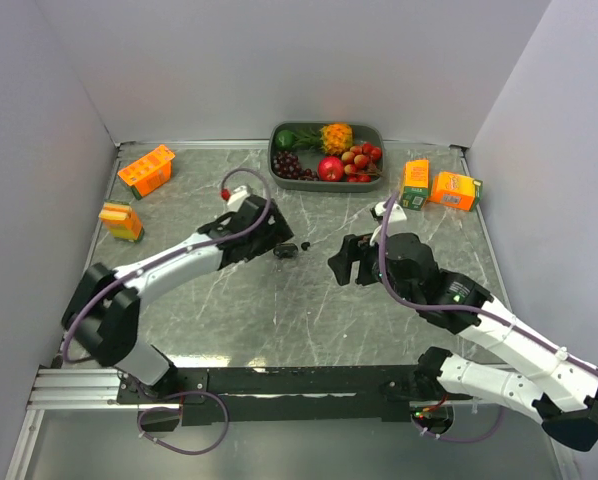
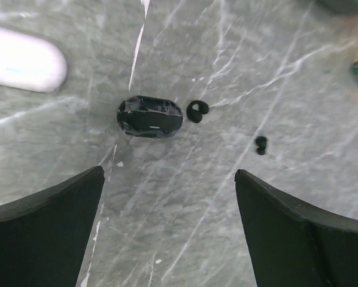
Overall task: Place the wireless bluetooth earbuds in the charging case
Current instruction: Pick up the charging case at the center of the board.
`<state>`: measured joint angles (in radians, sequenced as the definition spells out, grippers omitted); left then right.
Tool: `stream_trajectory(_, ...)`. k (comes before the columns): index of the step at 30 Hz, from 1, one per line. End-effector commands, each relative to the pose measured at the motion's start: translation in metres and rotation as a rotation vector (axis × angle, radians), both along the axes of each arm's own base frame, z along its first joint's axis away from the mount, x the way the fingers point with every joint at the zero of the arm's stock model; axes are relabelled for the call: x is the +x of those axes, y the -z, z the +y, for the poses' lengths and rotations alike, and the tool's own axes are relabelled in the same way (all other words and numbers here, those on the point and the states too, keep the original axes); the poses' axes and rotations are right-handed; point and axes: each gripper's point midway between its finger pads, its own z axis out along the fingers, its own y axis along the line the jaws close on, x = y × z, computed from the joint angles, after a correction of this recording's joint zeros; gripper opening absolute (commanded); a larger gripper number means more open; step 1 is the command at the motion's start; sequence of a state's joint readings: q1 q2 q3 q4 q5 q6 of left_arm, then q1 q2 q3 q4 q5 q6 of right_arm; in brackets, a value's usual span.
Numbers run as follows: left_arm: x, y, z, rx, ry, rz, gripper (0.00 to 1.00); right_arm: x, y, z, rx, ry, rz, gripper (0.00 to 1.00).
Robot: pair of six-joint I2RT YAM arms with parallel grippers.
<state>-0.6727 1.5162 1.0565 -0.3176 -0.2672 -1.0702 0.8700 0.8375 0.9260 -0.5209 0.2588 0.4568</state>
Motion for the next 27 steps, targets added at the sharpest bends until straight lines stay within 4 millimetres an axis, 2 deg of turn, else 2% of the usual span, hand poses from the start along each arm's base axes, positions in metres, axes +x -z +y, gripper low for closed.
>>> stream_trajectory(1, 0.008, 0.031, -0.015, 0.143, 0.029, 0.092, 0.96, -0.002, -0.013, -0.009, 0.042, 0.026, -0.033, 0.83)
stream_trajectory(6, 0.001, 0.052, -0.032, 0.26, 0.148, 0.076, 0.96, -0.007, -0.015, -0.012, 0.06, 0.013, -0.042, 0.82)
stream_trajectory(9, 0.001, 0.067, -0.026, 0.309, 0.145, 0.112, 0.96, -0.009, -0.013, -0.011, 0.064, 0.001, -0.041, 0.82)
stream_trajectory(27, 0.014, 0.09, -0.03, 0.404, 0.149, 0.167, 0.99, -0.008, -0.014, -0.016, 0.039, 0.0, -0.073, 0.82)
